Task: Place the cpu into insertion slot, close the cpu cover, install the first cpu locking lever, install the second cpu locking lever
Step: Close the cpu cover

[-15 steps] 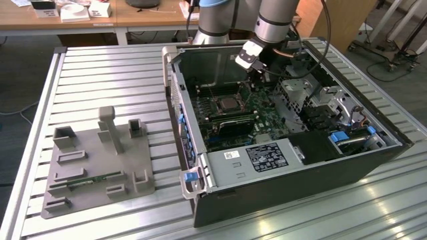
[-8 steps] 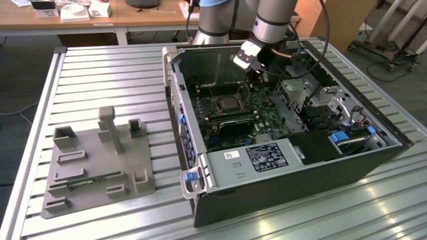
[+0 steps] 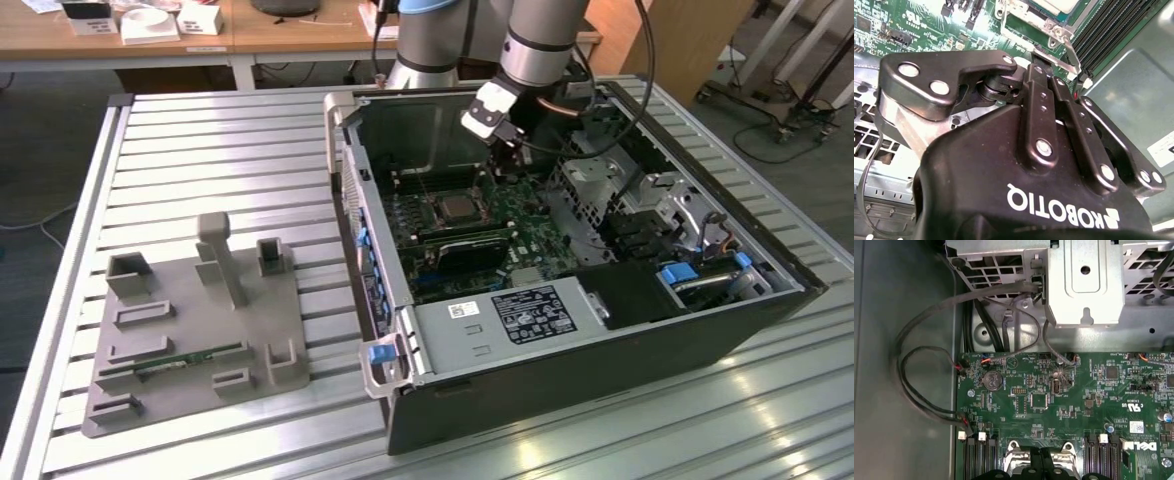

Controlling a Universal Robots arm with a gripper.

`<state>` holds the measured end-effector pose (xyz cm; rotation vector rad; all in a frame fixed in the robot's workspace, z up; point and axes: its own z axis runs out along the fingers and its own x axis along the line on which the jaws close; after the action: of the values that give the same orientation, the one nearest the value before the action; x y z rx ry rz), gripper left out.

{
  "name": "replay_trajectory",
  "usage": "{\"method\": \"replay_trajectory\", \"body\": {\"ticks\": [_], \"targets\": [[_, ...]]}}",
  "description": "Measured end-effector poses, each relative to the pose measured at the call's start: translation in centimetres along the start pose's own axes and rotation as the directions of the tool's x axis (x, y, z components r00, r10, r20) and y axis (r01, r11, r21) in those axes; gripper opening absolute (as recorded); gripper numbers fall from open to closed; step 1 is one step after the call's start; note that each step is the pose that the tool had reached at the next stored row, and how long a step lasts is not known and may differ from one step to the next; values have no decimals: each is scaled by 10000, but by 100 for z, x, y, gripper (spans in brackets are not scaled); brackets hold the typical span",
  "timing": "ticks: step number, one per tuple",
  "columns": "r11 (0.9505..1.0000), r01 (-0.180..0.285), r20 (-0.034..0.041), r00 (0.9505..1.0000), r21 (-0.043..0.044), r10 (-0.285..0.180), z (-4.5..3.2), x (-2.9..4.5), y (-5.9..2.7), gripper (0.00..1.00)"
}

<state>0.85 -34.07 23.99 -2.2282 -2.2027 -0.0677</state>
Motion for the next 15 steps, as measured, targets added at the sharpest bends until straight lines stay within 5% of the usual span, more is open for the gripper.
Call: {"method": "replay_trajectory", "body": {"ticks": [15], "targets": [[10000,-1,0,10000,-2,1,-2,-1,-106,11]]}}
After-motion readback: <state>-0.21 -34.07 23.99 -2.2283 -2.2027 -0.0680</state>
